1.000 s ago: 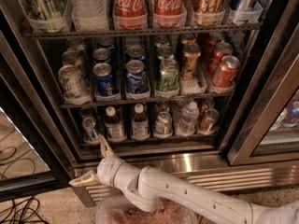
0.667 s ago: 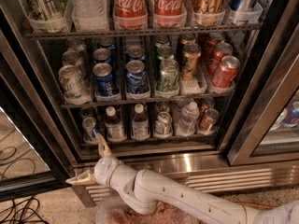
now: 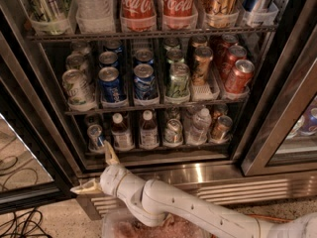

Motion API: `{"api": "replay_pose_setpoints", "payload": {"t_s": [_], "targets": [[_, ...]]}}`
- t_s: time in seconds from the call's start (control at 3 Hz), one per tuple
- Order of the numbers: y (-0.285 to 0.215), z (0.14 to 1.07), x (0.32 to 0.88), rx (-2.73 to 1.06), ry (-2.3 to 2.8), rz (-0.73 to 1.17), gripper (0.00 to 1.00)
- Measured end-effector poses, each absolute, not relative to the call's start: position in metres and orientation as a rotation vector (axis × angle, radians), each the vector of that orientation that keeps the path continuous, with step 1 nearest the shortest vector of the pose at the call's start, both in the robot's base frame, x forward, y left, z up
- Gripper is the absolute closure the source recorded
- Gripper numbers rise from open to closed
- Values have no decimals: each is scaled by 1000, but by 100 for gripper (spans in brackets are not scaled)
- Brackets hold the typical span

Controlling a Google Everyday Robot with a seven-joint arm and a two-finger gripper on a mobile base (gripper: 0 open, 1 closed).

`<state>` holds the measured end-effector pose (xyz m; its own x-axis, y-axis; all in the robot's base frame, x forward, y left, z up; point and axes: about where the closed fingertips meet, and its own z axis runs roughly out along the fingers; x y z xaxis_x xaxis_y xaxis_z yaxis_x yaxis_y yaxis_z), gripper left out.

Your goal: Pick redbull can from bottom shelf of fridge

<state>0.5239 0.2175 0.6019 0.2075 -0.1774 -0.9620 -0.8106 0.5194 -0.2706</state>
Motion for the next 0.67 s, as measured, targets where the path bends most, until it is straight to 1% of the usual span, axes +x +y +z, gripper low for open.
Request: {"api": "replay_pose_setpoints", "payload": {"t_s": [0.67], "targets": [[210,600,530,-926,1338,449,0]]}}
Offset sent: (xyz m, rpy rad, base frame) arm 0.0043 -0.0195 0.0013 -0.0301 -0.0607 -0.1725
